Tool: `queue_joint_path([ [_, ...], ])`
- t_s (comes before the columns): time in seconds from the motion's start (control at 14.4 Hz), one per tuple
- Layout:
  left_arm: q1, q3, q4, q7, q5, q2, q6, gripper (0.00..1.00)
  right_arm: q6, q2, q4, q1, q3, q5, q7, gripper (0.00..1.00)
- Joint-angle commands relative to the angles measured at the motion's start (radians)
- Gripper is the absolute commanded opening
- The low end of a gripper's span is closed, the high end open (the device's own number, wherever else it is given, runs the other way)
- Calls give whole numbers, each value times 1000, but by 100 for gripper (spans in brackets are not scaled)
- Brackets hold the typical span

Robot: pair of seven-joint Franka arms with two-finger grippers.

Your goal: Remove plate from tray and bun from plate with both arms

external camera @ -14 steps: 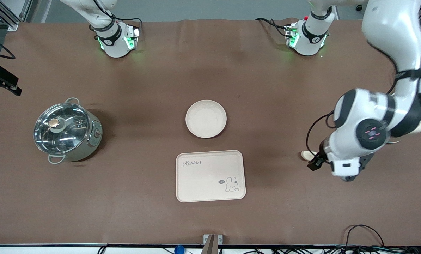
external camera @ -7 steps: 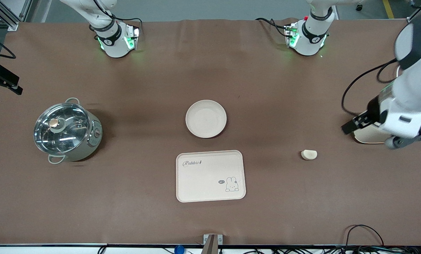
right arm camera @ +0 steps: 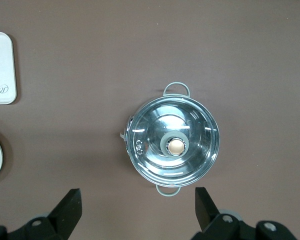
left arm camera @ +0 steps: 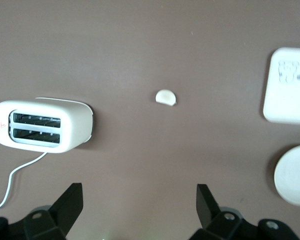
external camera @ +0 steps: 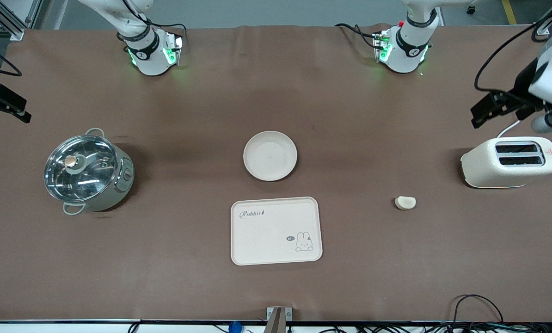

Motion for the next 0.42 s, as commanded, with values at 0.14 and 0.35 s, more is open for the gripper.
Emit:
queue_joint_path([
  [0.14,-35,75,-227,152,-39,-208,12,100,-52,-21,59,-8,13,6,9,100],
  [0.35,-35,72,-216,159,-34,-211,-15,100,-59,-16,65,-10,10,3,8,100],
])
